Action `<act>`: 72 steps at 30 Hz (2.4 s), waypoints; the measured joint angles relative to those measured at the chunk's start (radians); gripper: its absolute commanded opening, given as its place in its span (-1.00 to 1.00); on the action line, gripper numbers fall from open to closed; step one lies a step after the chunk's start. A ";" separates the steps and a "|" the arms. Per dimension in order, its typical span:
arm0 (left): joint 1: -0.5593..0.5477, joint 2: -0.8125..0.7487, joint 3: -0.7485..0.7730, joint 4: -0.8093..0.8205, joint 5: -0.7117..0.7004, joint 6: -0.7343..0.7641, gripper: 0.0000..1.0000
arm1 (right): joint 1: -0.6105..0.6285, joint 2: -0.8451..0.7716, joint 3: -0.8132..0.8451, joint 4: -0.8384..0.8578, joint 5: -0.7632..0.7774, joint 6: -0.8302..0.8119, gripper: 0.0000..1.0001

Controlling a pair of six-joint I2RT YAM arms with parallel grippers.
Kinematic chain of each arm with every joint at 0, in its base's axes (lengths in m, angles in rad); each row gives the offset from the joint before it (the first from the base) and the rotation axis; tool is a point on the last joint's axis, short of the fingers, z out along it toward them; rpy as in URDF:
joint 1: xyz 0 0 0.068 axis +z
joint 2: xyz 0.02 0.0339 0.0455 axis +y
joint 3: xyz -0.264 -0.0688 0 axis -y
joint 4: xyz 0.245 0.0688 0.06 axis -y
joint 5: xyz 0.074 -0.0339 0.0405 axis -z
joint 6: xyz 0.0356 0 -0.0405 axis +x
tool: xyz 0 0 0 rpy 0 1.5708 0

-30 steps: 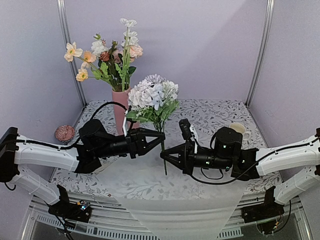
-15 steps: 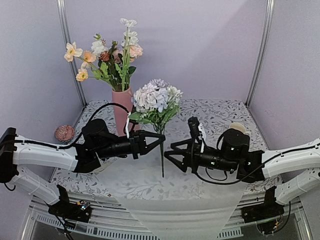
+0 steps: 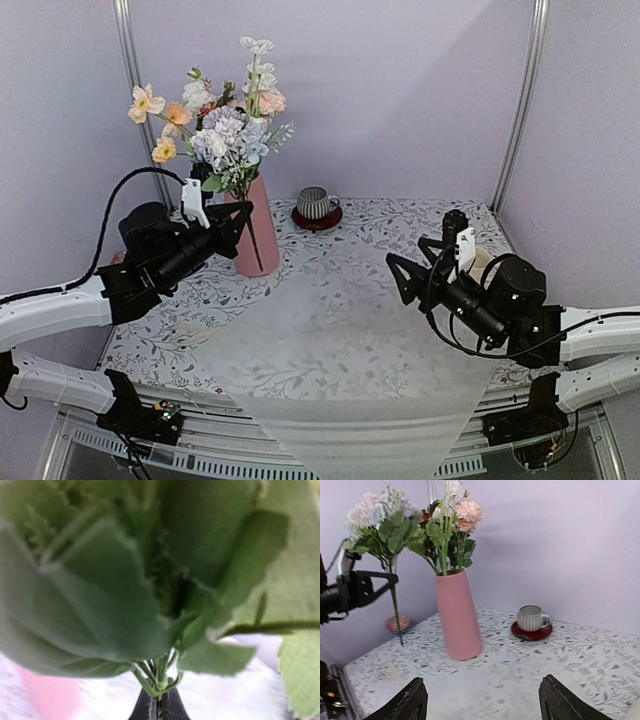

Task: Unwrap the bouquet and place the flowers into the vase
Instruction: Place the fake flower in the vase.

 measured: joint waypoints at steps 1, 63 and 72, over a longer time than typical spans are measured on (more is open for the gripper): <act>0.012 0.002 0.010 0.004 -0.037 0.052 -1.00 | -0.012 0.011 -0.003 0.006 0.016 -0.039 0.57; 0.280 0.528 0.223 0.406 -0.116 0.388 -1.00 | -0.114 0.294 -0.141 0.306 0.043 -0.145 0.58; 0.283 0.528 0.227 0.372 -0.116 0.316 -0.99 | -0.114 0.299 -0.141 0.305 0.039 -0.145 0.58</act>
